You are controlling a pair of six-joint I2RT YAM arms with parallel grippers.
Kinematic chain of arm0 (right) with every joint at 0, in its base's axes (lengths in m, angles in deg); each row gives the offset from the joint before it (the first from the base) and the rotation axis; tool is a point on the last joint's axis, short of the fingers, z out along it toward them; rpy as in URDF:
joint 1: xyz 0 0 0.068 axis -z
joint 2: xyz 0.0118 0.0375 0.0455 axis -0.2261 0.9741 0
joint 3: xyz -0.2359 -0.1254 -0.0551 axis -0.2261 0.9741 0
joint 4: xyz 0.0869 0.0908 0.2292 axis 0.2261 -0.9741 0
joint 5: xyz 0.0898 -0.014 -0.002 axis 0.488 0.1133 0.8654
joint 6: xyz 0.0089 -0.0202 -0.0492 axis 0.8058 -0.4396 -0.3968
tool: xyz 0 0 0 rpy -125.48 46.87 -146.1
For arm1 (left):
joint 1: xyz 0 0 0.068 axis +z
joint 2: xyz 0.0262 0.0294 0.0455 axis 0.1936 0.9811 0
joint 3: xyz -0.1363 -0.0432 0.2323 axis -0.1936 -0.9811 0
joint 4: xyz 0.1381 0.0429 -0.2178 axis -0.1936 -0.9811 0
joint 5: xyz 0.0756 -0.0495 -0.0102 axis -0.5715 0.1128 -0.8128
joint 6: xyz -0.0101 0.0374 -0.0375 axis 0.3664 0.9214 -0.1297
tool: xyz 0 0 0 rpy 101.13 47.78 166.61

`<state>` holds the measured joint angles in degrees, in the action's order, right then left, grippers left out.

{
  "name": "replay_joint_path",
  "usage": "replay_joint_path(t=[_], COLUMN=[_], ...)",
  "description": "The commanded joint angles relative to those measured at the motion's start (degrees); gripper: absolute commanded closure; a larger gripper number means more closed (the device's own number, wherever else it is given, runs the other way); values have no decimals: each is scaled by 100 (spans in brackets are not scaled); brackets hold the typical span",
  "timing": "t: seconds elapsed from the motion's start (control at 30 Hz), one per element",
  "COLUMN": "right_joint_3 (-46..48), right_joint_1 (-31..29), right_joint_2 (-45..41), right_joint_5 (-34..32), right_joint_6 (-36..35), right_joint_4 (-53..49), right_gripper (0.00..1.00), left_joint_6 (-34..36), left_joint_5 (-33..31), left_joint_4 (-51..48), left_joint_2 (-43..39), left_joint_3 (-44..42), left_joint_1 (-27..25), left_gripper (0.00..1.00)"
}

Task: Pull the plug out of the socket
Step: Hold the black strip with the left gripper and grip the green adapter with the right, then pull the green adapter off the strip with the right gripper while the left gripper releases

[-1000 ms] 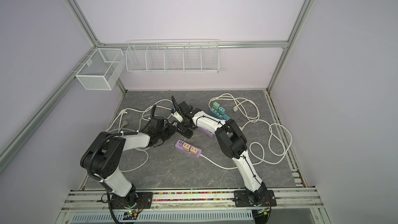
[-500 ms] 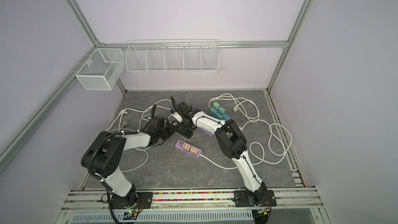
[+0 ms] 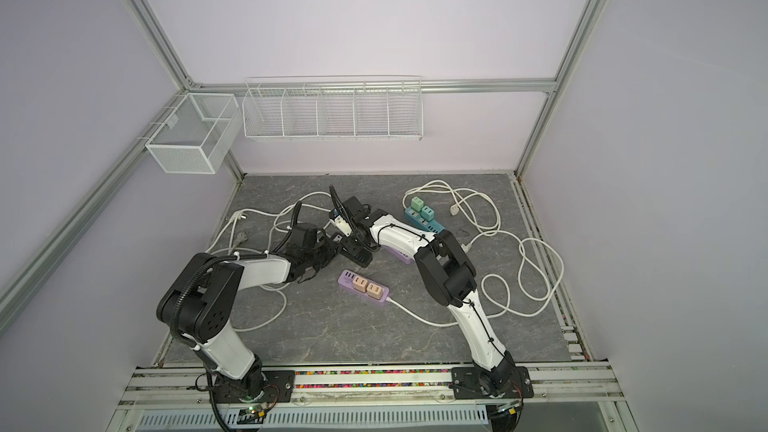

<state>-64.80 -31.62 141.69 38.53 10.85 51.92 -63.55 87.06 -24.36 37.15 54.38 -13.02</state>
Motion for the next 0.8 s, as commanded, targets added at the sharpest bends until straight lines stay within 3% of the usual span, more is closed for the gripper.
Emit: replay_joint_path(t=[0.0,0.23,0.37,0.53,0.77], right_joint_3=[-44,-53,-11,-196,-242], right_joint_1=[137,12,-160,51,-96], right_joint_2=[-406,-284,-298,-278,-221], right_joint_5=[192,309,-4,-215,-71], right_joint_6=[17,78,-35,-145,-115], right_joint_4=[19,-50,-40,-94,-267], right_gripper=[70,70,70,70,70], left_joint_6=[2,-14,-17,-14,-60], left_joint_5=[-440,-413,-447,-486,-516], left_joint_4=[-1007,-988,-1039,-1068,-1024], left_joint_2=[401,473,478,445,480], left_joint_3=[-224,-195,-176,-194,-238], left_joint_1=[9,4,6,3,4], left_gripper=[74,75,75,76,77])
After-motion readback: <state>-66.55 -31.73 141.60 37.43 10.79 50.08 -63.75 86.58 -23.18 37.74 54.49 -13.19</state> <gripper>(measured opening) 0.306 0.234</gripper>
